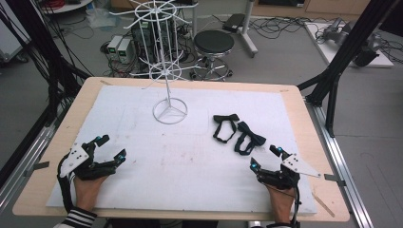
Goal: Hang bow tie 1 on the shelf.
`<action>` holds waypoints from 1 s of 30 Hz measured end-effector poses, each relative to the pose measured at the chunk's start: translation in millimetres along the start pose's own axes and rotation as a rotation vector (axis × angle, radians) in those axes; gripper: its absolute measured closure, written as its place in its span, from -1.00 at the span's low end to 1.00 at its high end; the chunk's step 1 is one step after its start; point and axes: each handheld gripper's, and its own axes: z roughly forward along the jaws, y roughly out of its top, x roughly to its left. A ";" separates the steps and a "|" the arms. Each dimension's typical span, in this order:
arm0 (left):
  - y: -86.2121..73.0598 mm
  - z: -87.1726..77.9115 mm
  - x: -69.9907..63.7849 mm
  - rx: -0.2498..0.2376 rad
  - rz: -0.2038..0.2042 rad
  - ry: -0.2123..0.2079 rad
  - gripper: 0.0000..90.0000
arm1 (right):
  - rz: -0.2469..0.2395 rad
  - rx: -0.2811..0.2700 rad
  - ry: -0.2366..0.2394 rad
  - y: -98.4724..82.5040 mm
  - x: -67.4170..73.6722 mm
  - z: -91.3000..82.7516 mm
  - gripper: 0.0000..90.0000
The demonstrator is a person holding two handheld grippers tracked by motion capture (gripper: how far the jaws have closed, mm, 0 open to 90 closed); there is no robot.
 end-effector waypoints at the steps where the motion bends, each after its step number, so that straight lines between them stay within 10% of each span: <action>1: 0.0 -0.1 0.1 0.000 0.001 0.000 -0.67 | -0.001 0.000 0.000 0.0 0.0 0.0 -0.79; 30: -0.4 -1.4 0.9 -0.014 -0.005 0.004 -0.68 | -0.004 0.042 -0.005 1.8 0.7 4.1 -0.79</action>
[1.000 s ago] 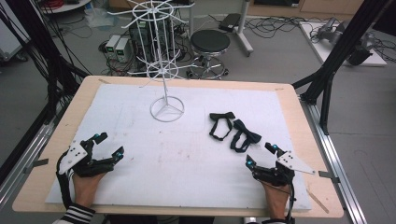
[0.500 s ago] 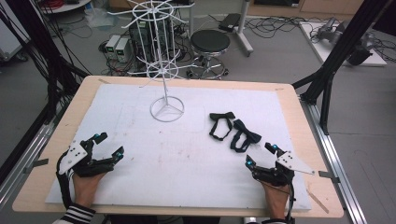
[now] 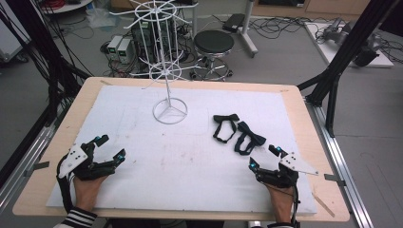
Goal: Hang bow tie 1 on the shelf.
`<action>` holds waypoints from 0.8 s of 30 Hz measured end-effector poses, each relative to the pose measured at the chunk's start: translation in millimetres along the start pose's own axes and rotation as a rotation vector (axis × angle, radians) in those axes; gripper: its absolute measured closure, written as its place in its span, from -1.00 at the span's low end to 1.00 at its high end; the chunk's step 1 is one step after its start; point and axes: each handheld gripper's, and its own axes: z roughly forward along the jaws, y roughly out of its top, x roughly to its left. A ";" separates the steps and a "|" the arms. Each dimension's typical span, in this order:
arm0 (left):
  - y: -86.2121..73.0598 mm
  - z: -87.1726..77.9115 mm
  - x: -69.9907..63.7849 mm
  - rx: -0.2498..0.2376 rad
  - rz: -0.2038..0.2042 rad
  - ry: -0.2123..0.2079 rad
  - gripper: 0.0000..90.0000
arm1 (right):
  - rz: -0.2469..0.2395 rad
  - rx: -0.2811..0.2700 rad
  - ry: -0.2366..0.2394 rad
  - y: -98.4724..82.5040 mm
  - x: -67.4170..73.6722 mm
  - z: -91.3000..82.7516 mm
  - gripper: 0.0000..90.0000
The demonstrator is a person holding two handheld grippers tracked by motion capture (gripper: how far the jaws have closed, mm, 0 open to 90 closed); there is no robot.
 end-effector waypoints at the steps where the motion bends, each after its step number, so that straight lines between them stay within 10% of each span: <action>1: 0.0 0.0 0.0 0.000 0.000 0.000 -0.67 | 0.006 0.004 0.002 0.3 -0.9 0.6 -0.79; 13: 0.0 -0.1 0.1 -0.001 -0.001 0.001 -0.68 | 0.092 0.043 0.020 11.6 -12.8 0.5 -0.79; 24: -0.1 -0.2 0.1 -0.001 0.000 0.001 -0.67 | 0.059 0.117 0.054 47.7 -24.4 5.4 -0.79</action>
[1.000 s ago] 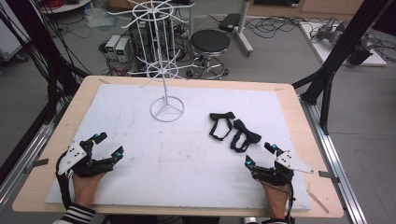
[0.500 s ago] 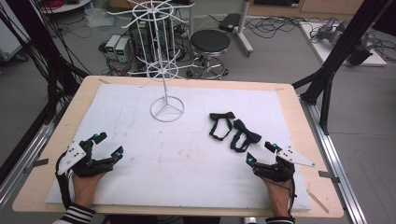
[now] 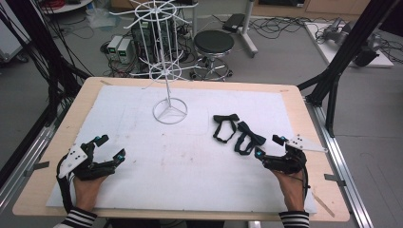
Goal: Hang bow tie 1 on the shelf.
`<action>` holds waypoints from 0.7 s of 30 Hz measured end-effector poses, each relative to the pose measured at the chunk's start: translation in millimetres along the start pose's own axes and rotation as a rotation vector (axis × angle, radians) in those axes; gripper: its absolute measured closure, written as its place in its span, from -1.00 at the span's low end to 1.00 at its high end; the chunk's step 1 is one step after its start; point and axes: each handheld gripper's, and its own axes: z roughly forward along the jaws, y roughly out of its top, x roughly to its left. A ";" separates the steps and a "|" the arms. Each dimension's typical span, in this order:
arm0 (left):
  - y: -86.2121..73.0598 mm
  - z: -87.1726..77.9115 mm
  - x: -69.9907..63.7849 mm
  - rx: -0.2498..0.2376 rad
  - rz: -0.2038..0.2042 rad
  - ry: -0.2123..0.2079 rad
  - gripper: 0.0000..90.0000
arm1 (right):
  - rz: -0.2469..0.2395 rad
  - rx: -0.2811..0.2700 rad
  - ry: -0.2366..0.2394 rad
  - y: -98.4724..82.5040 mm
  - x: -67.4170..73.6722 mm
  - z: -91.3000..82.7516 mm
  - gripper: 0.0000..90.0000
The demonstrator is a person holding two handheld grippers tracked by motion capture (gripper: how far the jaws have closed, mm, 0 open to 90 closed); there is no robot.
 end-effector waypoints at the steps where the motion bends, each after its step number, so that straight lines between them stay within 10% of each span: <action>1: 0.0 0.0 0.0 0.000 0.000 0.000 -0.67 | -0.003 0.013 0.000 4.3 -0.5 0.8 -0.79; 21: -0.2 -0.2 0.1 -0.004 -0.004 0.002 -0.67 | -0.113 0.235 0.013 45.7 -20.1 31.6 -0.79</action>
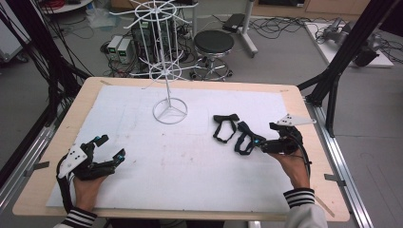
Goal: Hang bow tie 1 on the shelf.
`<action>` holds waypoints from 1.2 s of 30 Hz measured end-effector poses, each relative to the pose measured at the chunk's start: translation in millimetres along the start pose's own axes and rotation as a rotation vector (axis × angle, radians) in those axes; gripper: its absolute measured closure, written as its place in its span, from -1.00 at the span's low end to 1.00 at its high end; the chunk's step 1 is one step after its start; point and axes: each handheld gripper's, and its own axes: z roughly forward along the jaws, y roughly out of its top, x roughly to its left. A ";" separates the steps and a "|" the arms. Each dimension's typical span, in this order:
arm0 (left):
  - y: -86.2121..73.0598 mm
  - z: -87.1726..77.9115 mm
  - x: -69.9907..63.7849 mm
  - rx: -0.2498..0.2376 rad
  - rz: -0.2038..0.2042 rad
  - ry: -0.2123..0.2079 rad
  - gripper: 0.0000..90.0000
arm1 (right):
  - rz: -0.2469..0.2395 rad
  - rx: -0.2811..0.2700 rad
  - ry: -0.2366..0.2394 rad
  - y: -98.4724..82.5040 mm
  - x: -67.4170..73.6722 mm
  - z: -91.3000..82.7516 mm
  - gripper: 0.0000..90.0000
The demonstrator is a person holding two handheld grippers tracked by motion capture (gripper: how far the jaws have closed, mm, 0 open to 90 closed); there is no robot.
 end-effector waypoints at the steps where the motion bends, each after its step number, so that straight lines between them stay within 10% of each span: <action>1: 0.0 0.0 0.0 0.000 0.000 0.000 -0.67 | -0.005 0.007 0.003 2.1 -1.4 1.0 -0.79; 36: -0.2 -0.1 -0.1 -0.006 -0.003 -0.003 -0.67 | -0.208 0.423 0.033 52.6 -20.9 72.1 -0.79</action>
